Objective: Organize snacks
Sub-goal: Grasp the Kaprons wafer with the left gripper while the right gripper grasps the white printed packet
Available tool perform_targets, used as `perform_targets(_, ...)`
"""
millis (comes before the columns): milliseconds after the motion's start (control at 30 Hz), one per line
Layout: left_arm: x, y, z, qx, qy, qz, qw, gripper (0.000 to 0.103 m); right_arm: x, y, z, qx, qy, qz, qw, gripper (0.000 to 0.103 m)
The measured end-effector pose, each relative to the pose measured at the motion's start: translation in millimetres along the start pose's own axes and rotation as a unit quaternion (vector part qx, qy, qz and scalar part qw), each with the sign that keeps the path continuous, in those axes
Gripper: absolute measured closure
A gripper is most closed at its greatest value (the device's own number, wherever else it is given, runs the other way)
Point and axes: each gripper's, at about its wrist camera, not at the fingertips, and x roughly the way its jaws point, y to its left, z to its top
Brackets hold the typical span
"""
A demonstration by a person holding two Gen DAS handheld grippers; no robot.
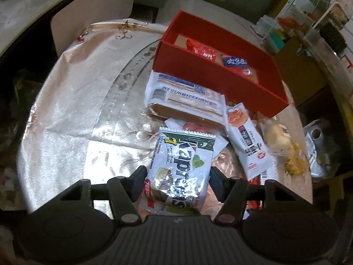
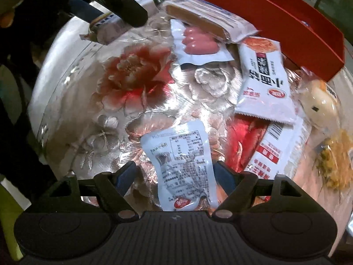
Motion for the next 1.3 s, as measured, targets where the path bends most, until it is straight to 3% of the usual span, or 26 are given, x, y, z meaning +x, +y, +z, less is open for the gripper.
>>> perform_targets(133,2,-2,1,0.003,0.008,-0.010,0.9999,0.049,-1,-1,-1,0.015,0.006,-0.003,1.000,0.021)
perform_targets(167,3,-3,1,0.004,0.009,-0.012,0.9999,0.049,-2,0,-1,0.017,0.008,-0.008,1.000,0.028)
perform_targets(200,3,-3,2,0.004,0.009,-0.014,0.9998,0.049,-3,1,0,0.016,0.009,-0.018,1.000,0.042)
perform_targets(267,3,-4,3,0.002,0.008,-0.020,0.9998,0.049,-6,6,-1,0.003,0.012,-0.013,1.000,0.045)
perform_targets(633,17,1,-1,0.005,0.035,-0.004,0.9994,0.047,-8,3,2,0.014,0.009,-0.006,1.000,0.046)
perform_targets(700,18,4,-6,0.004,0.046,0.000,0.9989,0.040,-8,1,2,0.020,0.004,-0.004,1.000,0.046)
perform_targets(800,17,-2,-19,0.041,0.053,0.014,0.9977,0.029,-13,-10,1,0.041,-0.010,0.007,0.999,0.046)
perform_targets(1100,50,-30,-50,0.177,0.071,0.075,0.9788,0.029,-24,-45,-6,0.100,-0.026,0.036,0.994,0.046)
perform_targets(1233,64,-45,-61,0.235,0.076,0.089,0.9651,0.030,-21,-51,-15,0.116,-0.015,0.032,0.993,0.045)
perform_targets(1300,61,-51,-70,0.263,0.059,0.096,0.9581,0.032,-20,-52,-17,0.119,-0.013,0.032,0.992,0.045)
